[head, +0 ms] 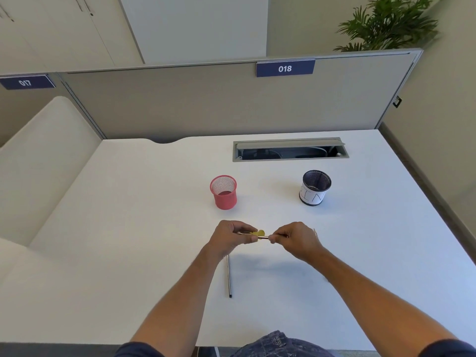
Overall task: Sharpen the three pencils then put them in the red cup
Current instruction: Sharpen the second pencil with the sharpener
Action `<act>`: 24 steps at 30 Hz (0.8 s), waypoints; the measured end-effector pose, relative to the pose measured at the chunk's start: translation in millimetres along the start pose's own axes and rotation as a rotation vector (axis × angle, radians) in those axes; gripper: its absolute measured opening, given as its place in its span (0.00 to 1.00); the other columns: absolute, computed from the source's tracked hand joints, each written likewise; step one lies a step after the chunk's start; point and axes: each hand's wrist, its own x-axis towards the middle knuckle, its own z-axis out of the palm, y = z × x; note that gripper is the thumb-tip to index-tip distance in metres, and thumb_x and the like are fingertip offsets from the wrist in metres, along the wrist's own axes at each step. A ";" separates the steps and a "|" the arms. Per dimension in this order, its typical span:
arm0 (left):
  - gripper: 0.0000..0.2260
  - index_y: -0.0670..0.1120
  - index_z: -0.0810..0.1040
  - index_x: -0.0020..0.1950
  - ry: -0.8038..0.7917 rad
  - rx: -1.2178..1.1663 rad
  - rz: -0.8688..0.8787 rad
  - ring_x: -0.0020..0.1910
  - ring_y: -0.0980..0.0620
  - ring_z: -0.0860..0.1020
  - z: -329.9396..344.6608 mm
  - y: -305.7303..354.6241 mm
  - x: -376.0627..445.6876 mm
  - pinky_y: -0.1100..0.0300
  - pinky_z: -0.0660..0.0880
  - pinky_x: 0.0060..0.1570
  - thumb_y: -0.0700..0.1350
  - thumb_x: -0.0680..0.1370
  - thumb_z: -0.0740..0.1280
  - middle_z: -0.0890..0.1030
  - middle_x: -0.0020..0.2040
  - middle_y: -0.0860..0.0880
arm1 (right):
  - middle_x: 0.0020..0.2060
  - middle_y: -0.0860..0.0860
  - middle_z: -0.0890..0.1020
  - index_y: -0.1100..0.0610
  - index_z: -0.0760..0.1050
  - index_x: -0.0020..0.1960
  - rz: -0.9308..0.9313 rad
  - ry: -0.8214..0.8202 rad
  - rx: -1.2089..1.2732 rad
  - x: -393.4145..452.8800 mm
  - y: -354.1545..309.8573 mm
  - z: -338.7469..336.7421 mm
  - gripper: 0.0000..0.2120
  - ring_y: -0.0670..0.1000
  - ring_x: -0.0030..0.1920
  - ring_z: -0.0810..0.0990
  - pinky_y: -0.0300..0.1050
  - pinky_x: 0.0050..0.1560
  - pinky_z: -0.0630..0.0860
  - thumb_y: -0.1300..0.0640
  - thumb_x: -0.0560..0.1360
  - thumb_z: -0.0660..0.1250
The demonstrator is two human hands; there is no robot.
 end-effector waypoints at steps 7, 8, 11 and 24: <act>0.12 0.44 0.89 0.49 0.003 0.092 0.018 0.45 0.52 0.84 1.0 -1.1 0.3 0.55 0.80 0.55 0.37 0.67 0.82 0.88 0.46 0.44 | 0.27 0.50 0.68 0.60 0.87 0.42 0.213 -0.352 0.439 3.1 -1.3 -15.4 0.13 0.48 0.27 0.60 0.39 0.28 0.54 0.50 0.77 0.72; 0.12 0.45 0.89 0.49 0.005 0.110 0.022 0.44 0.53 0.84 1.4 -0.6 0.5 0.56 0.80 0.54 0.37 0.67 0.82 0.88 0.45 0.44 | 0.27 0.50 0.68 0.60 0.86 0.43 0.259 -0.399 0.458 3.7 -0.4 -16.5 0.14 0.48 0.27 0.59 0.39 0.29 0.53 0.50 0.77 0.72; 0.13 0.49 0.89 0.46 -0.004 0.190 0.060 0.40 0.55 0.80 2.7 0.3 1.7 0.59 0.77 0.48 0.38 0.64 0.83 0.87 0.41 0.47 | 0.28 0.48 0.67 0.57 0.86 0.44 0.421 -0.559 0.537 8.0 4.2 -19.1 0.13 0.47 0.28 0.57 0.40 0.30 0.51 0.47 0.77 0.72; 0.07 0.43 0.88 0.49 0.033 0.079 0.009 0.36 0.56 0.79 3.1 3.1 -1.2 0.66 0.73 0.38 0.39 0.71 0.79 0.86 0.40 0.48 | 0.38 0.46 0.84 0.48 0.82 0.47 -0.075 -0.116 0.111 3.7 3.1 -7.5 0.04 0.40 0.34 0.74 0.36 0.35 0.70 0.49 0.74 0.74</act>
